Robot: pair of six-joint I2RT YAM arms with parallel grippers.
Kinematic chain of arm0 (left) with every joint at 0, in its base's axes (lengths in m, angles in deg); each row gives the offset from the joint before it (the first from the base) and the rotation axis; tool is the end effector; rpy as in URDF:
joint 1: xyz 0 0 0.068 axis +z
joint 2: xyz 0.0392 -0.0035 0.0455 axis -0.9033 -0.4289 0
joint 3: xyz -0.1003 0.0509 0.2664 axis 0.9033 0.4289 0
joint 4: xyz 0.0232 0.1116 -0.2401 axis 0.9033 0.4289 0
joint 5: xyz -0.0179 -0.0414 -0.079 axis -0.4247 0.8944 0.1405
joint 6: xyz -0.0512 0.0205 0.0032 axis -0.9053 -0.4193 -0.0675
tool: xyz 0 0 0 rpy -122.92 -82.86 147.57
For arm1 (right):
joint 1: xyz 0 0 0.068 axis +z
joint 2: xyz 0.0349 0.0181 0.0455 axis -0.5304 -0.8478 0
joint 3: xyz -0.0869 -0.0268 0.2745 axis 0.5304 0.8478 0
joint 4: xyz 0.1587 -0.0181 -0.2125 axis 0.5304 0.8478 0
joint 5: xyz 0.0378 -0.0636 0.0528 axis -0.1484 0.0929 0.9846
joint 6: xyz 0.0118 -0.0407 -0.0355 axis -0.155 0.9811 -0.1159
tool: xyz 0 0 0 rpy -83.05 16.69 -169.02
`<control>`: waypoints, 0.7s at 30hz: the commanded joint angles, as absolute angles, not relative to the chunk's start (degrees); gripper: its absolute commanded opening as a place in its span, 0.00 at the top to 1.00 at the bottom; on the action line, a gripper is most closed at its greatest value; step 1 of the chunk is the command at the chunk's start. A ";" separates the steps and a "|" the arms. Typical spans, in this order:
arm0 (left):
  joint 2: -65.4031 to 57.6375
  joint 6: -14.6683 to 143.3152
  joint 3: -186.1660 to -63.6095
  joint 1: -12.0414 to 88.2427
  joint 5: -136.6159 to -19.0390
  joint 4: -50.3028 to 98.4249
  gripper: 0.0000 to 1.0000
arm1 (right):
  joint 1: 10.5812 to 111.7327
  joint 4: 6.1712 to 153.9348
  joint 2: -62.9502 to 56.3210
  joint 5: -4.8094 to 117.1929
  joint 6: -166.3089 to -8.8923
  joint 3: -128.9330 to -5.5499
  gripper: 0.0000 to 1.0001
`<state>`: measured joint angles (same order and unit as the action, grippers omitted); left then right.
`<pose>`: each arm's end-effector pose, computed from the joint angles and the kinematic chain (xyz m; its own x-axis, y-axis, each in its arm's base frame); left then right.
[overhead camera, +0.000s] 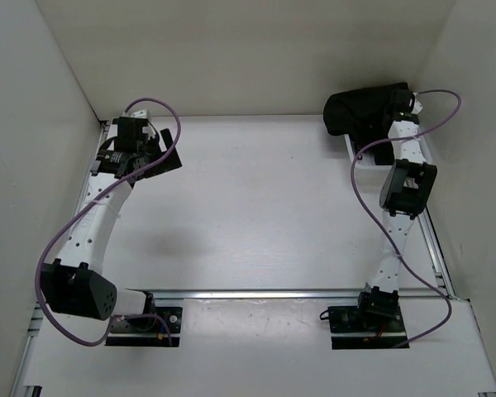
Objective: Fold and stack the shorts
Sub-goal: Grab the shorts from the pile, then move the shorts to the center of the board
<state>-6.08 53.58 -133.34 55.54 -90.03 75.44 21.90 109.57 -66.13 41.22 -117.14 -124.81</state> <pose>0.2798 -0.0420 0.3803 -0.7018 -0.2718 -0.6585 -0.1690 0.9615 -0.2167 0.5777 -0.1081 0.2189 -0.3584 0.6613 -0.6590 0.5984 0.7045 0.3815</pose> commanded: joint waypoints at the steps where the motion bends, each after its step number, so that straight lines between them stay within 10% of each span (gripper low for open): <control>1: -4.85 54.19 -135.78 55.90 -91.10 73.90 0.00 | 21.92 103.28 -58.57 41.08 -117.44 -123.36 1.00; 21: 6.57 56.04 -143.40 62.57 -90.74 85.22 0.00 | 39.67 98.44 -25.51 79.74 -115.24 -131.80 1.00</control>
